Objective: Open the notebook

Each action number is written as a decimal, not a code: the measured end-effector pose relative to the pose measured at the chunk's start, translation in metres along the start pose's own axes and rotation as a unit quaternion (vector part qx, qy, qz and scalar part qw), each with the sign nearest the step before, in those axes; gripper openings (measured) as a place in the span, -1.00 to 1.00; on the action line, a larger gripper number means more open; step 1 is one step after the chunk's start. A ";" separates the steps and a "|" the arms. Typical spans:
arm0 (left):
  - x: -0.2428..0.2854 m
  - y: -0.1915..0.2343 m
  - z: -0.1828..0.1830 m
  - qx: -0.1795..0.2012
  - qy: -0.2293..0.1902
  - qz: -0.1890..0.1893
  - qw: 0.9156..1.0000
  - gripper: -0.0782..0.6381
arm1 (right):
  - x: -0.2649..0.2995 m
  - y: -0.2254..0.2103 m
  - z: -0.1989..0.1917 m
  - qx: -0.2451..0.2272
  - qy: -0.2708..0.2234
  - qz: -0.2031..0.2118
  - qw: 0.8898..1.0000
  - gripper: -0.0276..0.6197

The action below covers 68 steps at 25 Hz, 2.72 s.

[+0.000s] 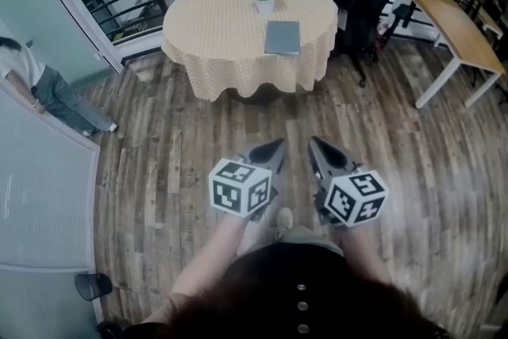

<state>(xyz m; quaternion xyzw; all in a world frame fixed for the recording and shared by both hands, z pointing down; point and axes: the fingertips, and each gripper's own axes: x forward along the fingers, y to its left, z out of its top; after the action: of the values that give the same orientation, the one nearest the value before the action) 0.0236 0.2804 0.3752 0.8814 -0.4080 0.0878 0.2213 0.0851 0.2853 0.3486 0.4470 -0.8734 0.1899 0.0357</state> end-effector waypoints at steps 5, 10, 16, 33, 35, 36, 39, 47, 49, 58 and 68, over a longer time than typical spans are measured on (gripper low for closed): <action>0.043 0.025 0.024 -0.006 0.000 0.007 1.000 -0.75 | 0.042 -0.037 0.020 -0.009 0.009 0.009 1.000 -0.88; 0.072 0.042 0.031 -0.014 0.007 0.015 1.000 -0.75 | 0.064 -0.066 0.030 -0.003 0.012 0.005 1.000 -0.88; 0.097 0.058 0.027 -0.027 0.029 0.010 0.999 -0.75 | 0.079 -0.082 0.025 0.006 0.028 0.005 1.000 -0.88; 0.179 0.127 0.070 -0.026 0.046 -0.014 0.999 -0.75 | 0.163 -0.140 0.044 0.021 0.039 -0.019 0.999 -0.88; 0.191 0.138 0.077 -0.026 0.047 -0.020 0.998 -0.75 | 0.179 -0.149 0.052 0.022 0.038 -0.025 0.999 -0.88; 0.197 0.144 0.080 -0.025 0.049 -0.023 0.998 -0.75 | 0.189 -0.154 0.055 0.022 0.037 -0.029 0.999 -0.88; 0.214 0.165 0.090 -0.022 0.055 -0.027 0.998 -0.75 | 0.217 -0.166 0.066 0.019 0.038 -0.038 0.998 -0.88; 0.256 0.221 0.134 -0.006 0.065 -0.047 0.997 -0.75 | 0.291 -0.195 0.100 0.021 0.035 -0.061 0.997 -0.88; 0.267 0.235 0.146 -0.001 0.065 -0.053 0.997 -0.75 | 0.309 -0.201 0.108 0.021 0.033 -0.067 0.997 -0.88; 0.318 0.272 0.180 0.028 0.080 -0.090 0.992 -0.75 | 0.366 -0.231 0.135 0.024 0.025 -0.109 0.993 -0.88; 0.344 0.282 0.184 0.045 0.107 -0.134 0.984 -0.75 | 0.393 -0.261 0.147 0.039 0.023 -0.148 0.988 -0.88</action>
<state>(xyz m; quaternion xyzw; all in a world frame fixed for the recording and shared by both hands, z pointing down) 0.0291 -0.1995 0.4172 0.9226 -0.2558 0.1693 0.2338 0.0731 -0.2075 0.3821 0.5680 -0.7884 0.2267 0.0661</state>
